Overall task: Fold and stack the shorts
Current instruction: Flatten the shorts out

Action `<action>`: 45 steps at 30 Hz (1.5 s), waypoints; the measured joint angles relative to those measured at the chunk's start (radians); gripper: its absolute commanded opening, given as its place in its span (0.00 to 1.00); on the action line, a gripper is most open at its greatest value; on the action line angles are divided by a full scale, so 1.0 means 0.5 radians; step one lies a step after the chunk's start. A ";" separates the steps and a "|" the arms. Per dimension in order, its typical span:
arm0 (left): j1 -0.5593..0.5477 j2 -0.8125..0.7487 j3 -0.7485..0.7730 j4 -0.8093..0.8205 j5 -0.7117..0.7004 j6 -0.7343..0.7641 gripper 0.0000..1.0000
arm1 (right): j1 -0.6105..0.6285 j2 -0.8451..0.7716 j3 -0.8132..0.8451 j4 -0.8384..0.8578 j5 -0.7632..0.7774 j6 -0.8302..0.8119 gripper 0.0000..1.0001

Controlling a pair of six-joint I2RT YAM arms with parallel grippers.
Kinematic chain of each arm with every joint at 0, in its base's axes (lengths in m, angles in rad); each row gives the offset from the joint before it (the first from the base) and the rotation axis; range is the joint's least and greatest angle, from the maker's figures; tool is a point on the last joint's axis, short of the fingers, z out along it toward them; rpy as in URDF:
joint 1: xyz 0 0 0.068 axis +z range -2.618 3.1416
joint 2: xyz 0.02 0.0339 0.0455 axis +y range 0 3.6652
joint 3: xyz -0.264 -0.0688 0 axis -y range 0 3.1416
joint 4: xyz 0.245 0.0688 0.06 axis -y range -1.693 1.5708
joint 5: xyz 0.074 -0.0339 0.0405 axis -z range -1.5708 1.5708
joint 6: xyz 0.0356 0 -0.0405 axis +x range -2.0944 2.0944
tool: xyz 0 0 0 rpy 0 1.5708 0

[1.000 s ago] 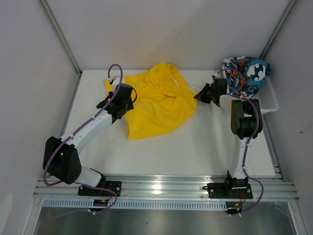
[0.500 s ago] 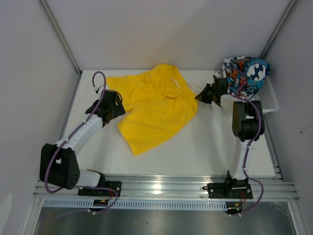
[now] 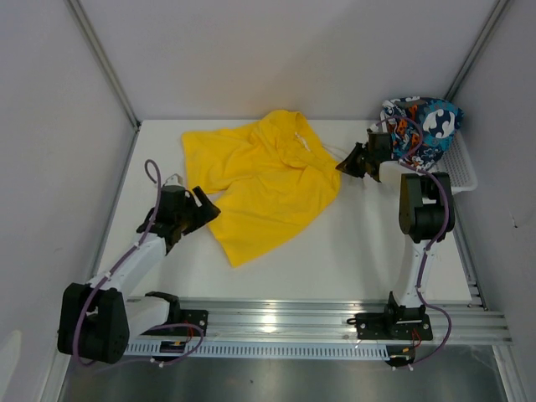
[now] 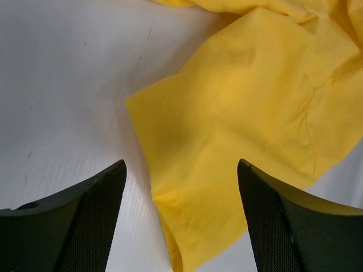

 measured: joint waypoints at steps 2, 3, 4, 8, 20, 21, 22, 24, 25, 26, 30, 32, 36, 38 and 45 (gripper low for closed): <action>0.096 0.002 -0.100 0.136 0.134 -0.056 0.82 | -0.002 -0.001 0.000 0.002 -0.005 0.001 0.00; 0.130 0.003 -0.139 0.207 0.188 -0.085 0.82 | -0.004 -0.001 0.000 0.002 -0.008 0.001 0.00; 0.156 0.003 -0.171 0.268 0.237 -0.111 0.83 | -0.005 -0.001 -0.001 0.002 -0.011 0.001 0.00; 0.169 0.036 -0.195 0.439 0.382 -0.175 0.83 | -0.014 -0.001 -0.001 0.004 -0.029 0.002 0.00; 0.227 0.212 -0.230 0.698 0.555 -0.249 0.82 | -0.034 -0.001 -0.001 0.005 -0.050 0.004 0.00; 0.233 0.220 -0.230 0.722 0.562 -0.251 0.81 | -0.034 -0.001 -0.001 0.006 -0.053 0.005 0.00; 0.240 0.231 -0.230 0.752 0.567 -0.254 0.79 | -0.036 -0.001 -0.001 0.006 -0.056 0.009 0.00; 0.249 0.261 -0.242 0.825 0.569 -0.269 0.77 | -0.037 -0.001 -0.001 0.008 -0.060 0.010 0.00; 0.254 0.278 -0.259 0.872 0.568 -0.283 0.77 | -0.037 -0.001 -0.001 0.009 -0.062 0.010 0.00; 0.259 0.293 -0.282 0.916 0.568 -0.292 0.77 | -0.038 -0.001 -0.001 0.012 -0.064 0.011 0.00; 0.275 0.328 -0.394 1.041 0.570 -0.350 0.77 | -0.040 -0.001 -0.001 0.016 -0.069 0.011 0.00; 0.281 0.323 -0.457 1.085 0.568 -0.369 0.78 | -0.040 -0.001 -0.001 0.018 -0.071 0.011 0.00; 0.303 0.287 -0.501 1.061 0.529 -0.372 0.78 | -0.042 -0.001 -0.001 0.019 -0.080 0.011 0.00; 0.325 0.246 -0.504 1.058 0.513 -0.372 0.78 | -0.043 -0.001 -0.001 0.019 -0.082 0.013 0.00; 0.351 0.181 -0.550 1.117 0.500 -0.404 0.75 | -0.043 -0.001 -0.001 0.019 -0.082 0.018 0.00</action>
